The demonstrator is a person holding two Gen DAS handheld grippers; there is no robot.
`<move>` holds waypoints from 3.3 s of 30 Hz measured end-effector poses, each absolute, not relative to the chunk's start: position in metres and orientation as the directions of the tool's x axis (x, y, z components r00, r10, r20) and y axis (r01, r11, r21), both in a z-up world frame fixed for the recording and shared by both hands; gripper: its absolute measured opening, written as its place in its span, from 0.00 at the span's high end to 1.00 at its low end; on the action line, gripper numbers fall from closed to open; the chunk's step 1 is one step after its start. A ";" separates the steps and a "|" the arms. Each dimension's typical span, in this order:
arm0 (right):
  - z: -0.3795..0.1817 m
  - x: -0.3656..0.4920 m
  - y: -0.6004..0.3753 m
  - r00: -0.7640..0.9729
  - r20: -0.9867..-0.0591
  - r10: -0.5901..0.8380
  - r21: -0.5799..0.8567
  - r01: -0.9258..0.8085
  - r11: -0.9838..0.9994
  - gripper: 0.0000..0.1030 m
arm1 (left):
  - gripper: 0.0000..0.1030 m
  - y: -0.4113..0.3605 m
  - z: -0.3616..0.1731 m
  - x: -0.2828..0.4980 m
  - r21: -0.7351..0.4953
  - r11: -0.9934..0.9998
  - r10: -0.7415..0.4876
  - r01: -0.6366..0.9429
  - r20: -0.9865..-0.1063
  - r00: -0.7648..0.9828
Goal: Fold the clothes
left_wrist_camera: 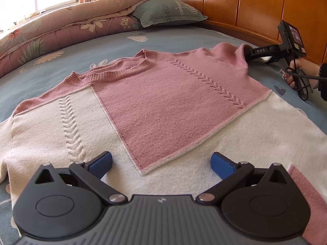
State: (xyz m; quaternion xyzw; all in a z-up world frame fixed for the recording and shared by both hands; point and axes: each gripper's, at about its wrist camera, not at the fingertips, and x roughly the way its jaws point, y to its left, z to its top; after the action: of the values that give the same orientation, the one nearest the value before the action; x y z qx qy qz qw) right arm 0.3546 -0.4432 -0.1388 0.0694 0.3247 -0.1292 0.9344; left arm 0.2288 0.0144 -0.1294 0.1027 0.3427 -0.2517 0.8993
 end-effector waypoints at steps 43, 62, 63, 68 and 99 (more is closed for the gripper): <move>-0.141 0.303 -0.581 0.880 -0.442 -0.174 0.689 0.458 0.562 0.00 | 0.00 0.016 -0.131 0.228 0.010 0.852 -0.388 0.523 -0.657 0.646; -0.131 0.248 -0.614 0.874 -0.466 -0.141 0.779 0.480 0.404 0.00 | 0.00 0.014 -0.132 0.229 0.012 0.853 -0.387 0.521 -0.655 0.649; -0.130 0.243 -0.604 0.869 -0.467 -0.163 0.772 0.490 0.405 0.00 | 0.00 0.014 -0.132 0.229 0.013 0.853 -0.387 0.521 -0.655 0.649; -0.135 0.257 -0.579 0.906 -0.421 -0.044 0.805 0.395 0.442 0.00 | 0.00 0.015 -0.132 0.229 0.013 0.854 -0.387 0.520 -0.652 0.652; -0.107 0.350 -0.457 0.769 -0.625 -0.134 -0.008 0.166 0.986 0.00 | 0.00 0.014 -0.132 0.230 0.012 0.853 -0.390 0.521 -0.649 0.653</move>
State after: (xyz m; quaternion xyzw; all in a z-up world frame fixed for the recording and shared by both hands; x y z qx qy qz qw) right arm 0.3504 -0.4575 -0.1067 0.0239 0.3303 -0.0798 0.9402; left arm 0.2295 0.0140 -0.1323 0.0990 0.3312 -0.2522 0.9038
